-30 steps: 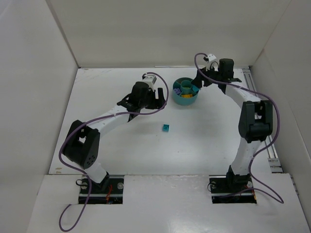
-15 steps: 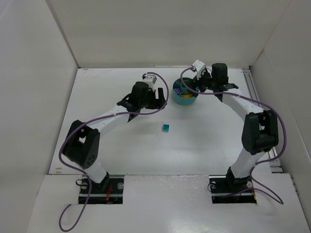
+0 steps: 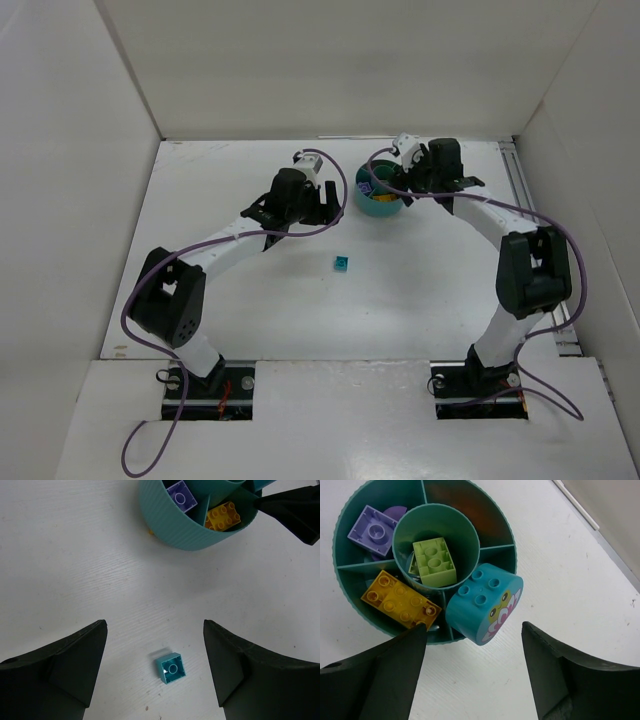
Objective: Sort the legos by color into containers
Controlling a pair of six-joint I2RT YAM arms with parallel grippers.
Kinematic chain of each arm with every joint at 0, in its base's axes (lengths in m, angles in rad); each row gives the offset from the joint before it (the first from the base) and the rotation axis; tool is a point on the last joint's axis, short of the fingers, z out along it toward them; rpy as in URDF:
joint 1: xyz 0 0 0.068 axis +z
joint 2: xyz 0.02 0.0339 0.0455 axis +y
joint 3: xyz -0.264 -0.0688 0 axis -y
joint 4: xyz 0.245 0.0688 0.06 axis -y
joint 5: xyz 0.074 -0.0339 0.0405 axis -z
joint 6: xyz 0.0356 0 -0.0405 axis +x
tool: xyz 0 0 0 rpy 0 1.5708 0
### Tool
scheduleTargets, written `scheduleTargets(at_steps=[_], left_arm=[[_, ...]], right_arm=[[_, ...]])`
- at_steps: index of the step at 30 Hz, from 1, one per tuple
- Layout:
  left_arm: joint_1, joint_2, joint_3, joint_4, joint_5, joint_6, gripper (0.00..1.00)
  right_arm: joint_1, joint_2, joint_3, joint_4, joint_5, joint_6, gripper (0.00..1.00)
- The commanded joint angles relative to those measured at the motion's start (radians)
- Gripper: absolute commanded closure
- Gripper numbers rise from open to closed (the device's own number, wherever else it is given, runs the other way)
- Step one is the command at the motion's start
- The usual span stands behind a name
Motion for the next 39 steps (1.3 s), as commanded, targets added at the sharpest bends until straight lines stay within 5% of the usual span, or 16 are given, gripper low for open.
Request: scheduleTargets(at_steps=[1,9,20,22,27,39], left_arm=[[0.004,-0.015,0.013,0.021,0.011,0.013,0.26],[0.004,-0.015,0.013,0.021,0.011,0.013,0.26],[0.004,-0.015,0.022,0.021,0.011,0.013,0.26],[0.004,-0.015,0.022,0.021,0.011,0.013,0.26],[0.004,-0.015,0.022,0.021,0.011,0.013,0.26],[0.004,-0.024,0.013,0.021,0.002,0.023,0.27]], right_arm=[[0.007,0.014,0.026,0.013,0.011,0.000,0.20],[0.007,0.023,0.037,0.013,-0.023,0.000,0.52],[-0.013,-0.009,0.046,-0.033,-0.025,0.029,0.75],[-0.024,-0.018,0.055,-0.046,-0.034,0.029,0.75],[-0.015,-0.027,0.066,-0.047,-0.085,0.003,0.44],[0.019,0.000,0.126,-0.028,-0.063,0.021,0.37]])
